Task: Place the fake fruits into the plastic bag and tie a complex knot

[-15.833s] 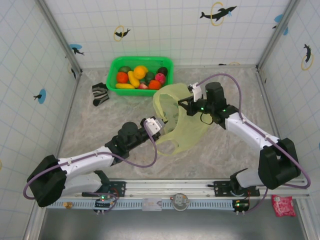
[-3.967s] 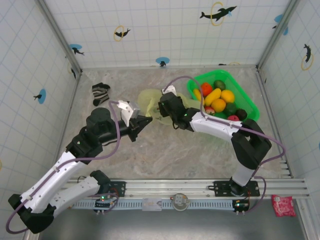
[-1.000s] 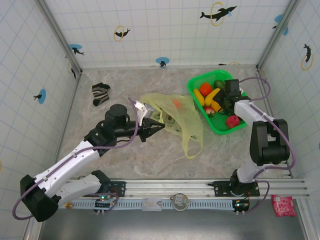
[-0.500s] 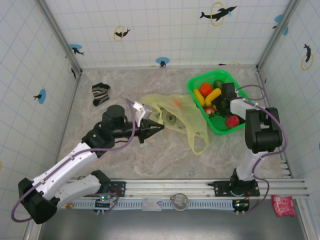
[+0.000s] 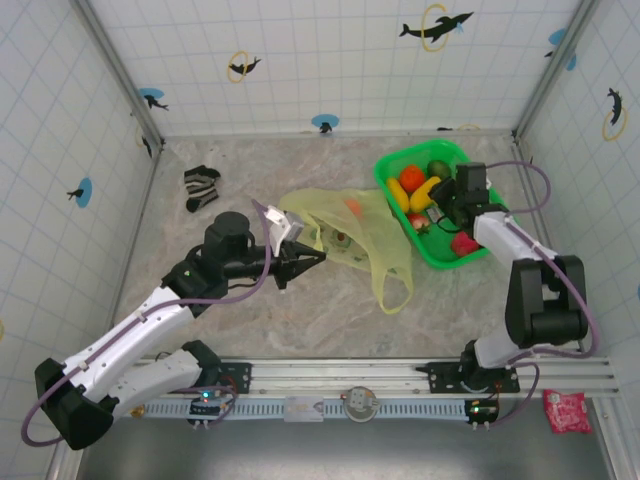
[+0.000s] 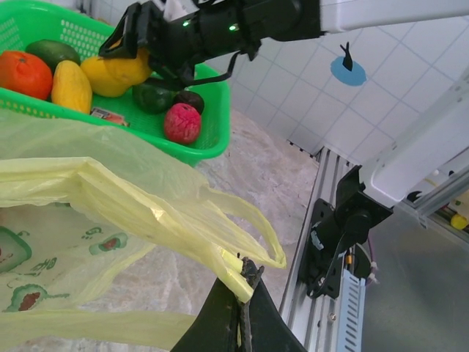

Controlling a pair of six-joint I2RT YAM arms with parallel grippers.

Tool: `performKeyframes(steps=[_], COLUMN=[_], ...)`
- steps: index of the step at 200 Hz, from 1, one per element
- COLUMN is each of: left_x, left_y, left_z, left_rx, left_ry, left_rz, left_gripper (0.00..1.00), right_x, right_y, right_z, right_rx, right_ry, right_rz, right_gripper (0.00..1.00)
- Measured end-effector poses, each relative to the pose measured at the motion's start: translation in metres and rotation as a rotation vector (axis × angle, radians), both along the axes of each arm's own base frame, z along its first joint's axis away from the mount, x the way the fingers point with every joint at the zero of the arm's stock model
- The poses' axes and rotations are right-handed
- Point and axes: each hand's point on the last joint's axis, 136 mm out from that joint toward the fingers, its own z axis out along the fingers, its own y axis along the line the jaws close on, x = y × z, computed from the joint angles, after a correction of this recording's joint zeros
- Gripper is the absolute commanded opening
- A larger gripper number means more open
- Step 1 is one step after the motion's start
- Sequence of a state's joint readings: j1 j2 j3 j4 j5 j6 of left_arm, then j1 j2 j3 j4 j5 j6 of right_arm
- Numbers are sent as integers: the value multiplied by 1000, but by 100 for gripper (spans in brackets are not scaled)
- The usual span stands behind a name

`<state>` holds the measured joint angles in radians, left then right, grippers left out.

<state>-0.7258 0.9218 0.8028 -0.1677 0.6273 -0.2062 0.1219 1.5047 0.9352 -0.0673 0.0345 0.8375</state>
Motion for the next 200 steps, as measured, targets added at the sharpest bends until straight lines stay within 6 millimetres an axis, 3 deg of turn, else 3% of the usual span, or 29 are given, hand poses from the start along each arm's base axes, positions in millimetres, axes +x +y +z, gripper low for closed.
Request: performKeyframes(steps=[16, 32, 57, 76, 93, 115, 165, 182, 200], left_x=[0, 0, -1, -3, -4, -4, -6, -7, -9], left_y=[1, 1, 3, 5, 7, 8, 12, 13, 14], left_z=[-2, -4, -8, -12, -14, -15, -15, -17, -21], left_rx=[6, 12, 23, 30, 38, 44, 48, 50, 59], left_ry=[5, 8, 18, 24, 31, 25, 6, 7, 6], left_rz=[4, 8, 13, 14, 17, 22, 27, 26, 22], left_gripper=[0, 0, 0, 0, 0, 0, 0, 0, 0], right_x=[-9, -22, -54, -96, -136, -168, -217, -223, -214], right_y=[12, 37, 107, 172, 209, 230, 261, 267, 266], right_z=[17, 39, 75, 94, 99, 93, 68, 56, 31], right_rx=[-7, 0, 19, 32, 44, 54, 47, 28, -27], right_ry=[-59, -141, -291, -387, -438, -457, -440, -409, -321], right_rz=[69, 192, 492, 769, 968, 1119, 1340, 1373, 1344], right_gripper=[54, 53, 53, 52, 51, 49, 49, 49, 48])
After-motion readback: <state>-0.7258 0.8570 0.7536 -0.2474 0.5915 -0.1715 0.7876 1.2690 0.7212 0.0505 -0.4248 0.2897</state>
